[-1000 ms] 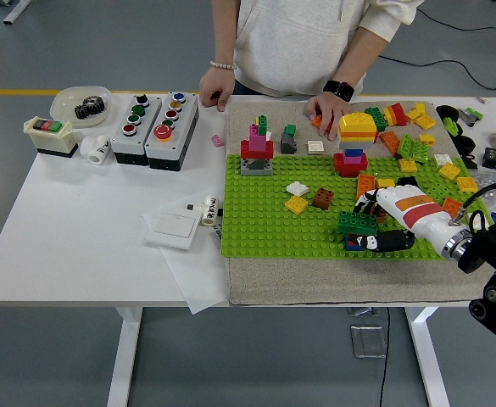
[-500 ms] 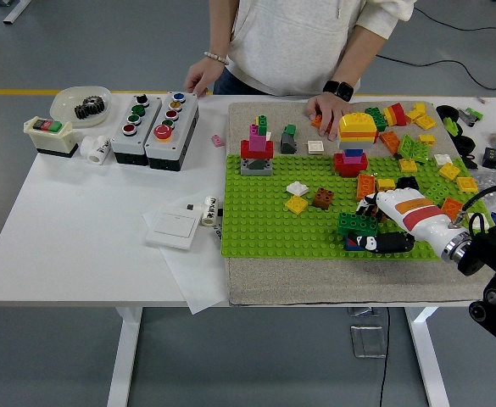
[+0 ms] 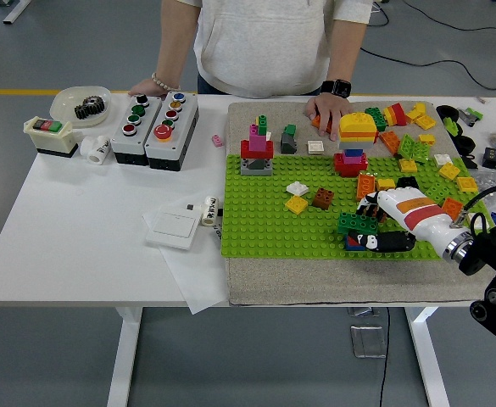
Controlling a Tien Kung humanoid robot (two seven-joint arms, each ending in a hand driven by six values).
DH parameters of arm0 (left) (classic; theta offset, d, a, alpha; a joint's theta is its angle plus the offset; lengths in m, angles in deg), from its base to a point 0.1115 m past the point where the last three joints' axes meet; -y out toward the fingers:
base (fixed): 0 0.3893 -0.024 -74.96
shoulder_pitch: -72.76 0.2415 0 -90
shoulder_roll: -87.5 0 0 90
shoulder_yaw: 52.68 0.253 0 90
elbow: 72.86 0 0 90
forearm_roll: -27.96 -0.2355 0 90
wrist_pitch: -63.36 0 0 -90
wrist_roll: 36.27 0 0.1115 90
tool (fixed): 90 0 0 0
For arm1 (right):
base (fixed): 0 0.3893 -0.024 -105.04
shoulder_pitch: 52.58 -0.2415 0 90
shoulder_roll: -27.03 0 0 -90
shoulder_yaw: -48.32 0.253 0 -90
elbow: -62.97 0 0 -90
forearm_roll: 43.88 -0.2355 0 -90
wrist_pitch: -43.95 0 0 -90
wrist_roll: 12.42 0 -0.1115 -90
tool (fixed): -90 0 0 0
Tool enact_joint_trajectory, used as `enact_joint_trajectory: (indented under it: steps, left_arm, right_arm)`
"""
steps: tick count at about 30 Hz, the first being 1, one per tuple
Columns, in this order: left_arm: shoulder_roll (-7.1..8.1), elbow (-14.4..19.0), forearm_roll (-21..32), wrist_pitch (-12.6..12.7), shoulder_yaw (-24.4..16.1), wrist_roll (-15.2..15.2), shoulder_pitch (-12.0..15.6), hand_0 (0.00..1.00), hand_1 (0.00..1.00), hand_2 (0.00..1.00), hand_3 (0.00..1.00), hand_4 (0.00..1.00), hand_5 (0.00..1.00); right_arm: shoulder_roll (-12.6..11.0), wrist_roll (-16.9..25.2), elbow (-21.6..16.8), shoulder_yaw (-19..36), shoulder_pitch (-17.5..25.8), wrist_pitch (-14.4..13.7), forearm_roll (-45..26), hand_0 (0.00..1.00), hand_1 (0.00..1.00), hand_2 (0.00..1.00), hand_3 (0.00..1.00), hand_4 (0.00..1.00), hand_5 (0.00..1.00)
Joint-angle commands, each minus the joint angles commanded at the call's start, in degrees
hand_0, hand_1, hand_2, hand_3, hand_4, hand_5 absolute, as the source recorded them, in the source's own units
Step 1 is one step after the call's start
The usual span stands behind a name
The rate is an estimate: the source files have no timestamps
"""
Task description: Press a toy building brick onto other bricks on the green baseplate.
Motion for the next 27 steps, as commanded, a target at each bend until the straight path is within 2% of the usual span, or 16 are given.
enact_joint_trajectory:
  steps: [13,14,27]
  left_arm:
    - [-0.08,0.01,0.16,0.05,0.02,-0.06,-0.24,0.512,0.611,0.770,0.795,0.844,0.828]
    - [-0.08,0.02,0.18,0.04,0.04,-0.07,-0.26,0.512,0.611,0.770,0.795,0.844,0.829]
    - [-0.08,0.03,0.04,0.03,-0.04,0.02,-0.37,0.513,0.610,0.771,0.795,0.845,0.830]
  right_arm:
    - [-0.06,2.57,1.54,0.19,0.06,-0.21,-0.91,0.407,0.413,0.480,0.521,0.712,0.560]
    - [-0.07,2.67,1.58,0.20,0.06,-0.24,-0.92,0.384,0.390,0.464,0.507,0.697,0.572]
    - [-0.21,5.04,2.95,-0.12,-0.21,-1.06,-1.62,0.360,0.370,0.449,0.497,0.660,0.574]
